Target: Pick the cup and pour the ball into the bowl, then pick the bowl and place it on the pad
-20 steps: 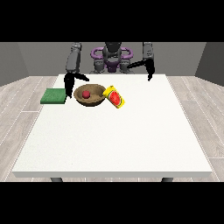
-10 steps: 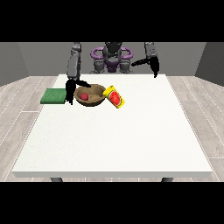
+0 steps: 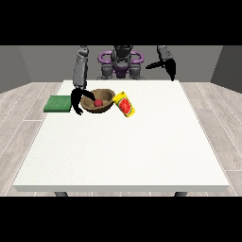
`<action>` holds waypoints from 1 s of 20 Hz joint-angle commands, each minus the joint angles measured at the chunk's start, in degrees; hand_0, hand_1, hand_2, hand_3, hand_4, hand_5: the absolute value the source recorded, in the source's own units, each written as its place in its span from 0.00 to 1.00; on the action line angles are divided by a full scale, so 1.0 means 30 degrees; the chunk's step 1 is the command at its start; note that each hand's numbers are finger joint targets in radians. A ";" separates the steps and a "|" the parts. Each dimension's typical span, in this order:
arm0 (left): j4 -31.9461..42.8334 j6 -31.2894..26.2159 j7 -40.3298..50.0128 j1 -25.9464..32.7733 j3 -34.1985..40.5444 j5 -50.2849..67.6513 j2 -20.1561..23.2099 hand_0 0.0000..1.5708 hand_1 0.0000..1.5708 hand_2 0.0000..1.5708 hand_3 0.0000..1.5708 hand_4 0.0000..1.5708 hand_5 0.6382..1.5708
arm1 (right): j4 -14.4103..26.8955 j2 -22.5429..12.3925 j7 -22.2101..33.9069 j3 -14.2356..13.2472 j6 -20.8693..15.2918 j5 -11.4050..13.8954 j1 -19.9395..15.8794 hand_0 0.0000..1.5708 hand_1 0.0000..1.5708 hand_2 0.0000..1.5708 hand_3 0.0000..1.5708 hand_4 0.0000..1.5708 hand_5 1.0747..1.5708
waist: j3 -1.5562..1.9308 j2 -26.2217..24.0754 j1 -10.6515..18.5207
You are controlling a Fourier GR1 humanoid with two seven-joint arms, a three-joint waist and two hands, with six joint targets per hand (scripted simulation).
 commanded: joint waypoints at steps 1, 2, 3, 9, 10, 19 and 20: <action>-0.0409 -0.0332 -0.0414 -0.0083 -0.0412 0.0076 -0.0227 0.00 0.00 0.00 0.00 0.33 0.99 | 0.1645 -0.0538 0.1439 0.1184 -0.4048 0.2549 0.1186 1.00 1.00 1.00 0.96 0.57 0.91 | 0.0498 0.1223 0.1219; -0.0237 -0.0519 -0.0453 -0.0050 -0.0556 0.0006 -0.0162 0.00 0.00 0.00 0.00 0.36 0.98 | 0.1543 -0.0634 0.1874 0.1558 -0.4864 0.3096 0.1069 1.00 1.00 1.00 1.00 0.59 0.93 | 0.0479 0.1035 0.1502; -0.0524 -0.0776 -0.0361 -0.0664 -0.0121 0.0302 0.0265 0.00 0.00 0.00 0.00 0.38 0.97 | 0.1670 -0.1241 0.1286 0.1779 -0.4820 0.3607 0.1823 1.00 1.00 1.00 0.96 0.60 0.96 | 0.0503 0.1633 0.1302; 0.1519 -0.0596 0.0109 -0.0105 0.0370 0.0575 -0.0087 0.00 0.00 0.00 0.00 0.59 0.86 | 0.0808 -0.0887 0.6206 0.3130 -0.7326 0.4844 0.0375 1.00 1.00 1.00 0.75 0.57 0.99 | 0.0493 -0.1748 0.0736; 0.2126 -0.0999 -0.0286 0.0584 0.0951 0.0983 0.0408 0.00 0.00 0.00 0.00 0.61 0.84 | 0.0711 -0.1013 0.7150 0.3630 -0.7081 0.5207 0.0674 1.00 1.00 1.00 0.67 0.55 0.99 | 0.0484 -0.2664 0.0373; 0.5714 -0.1293 -0.2666 0.3070 0.2784 0.1505 0.1209 0.00 0.00 0.00 0.00 0.64 0.82 | -0.1531 -0.2743 1.4938 0.5290 -0.3887 0.5888 -0.3101 1.00 1.00 1.00 0.50 0.52 1.00 | 0.0551 -0.5776 -0.3143; 0.5825 -0.0650 -0.2268 0.3187 0.3211 0.1589 0.1072 0.00 0.00 0.00 0.00 0.64 0.82 | -0.1987 -0.1847 1.4417 0.5666 -0.4023 0.5987 -0.1615 1.00 1.00 1.00 0.47 0.51 0.99 | 0.0559 -0.6372 -0.3911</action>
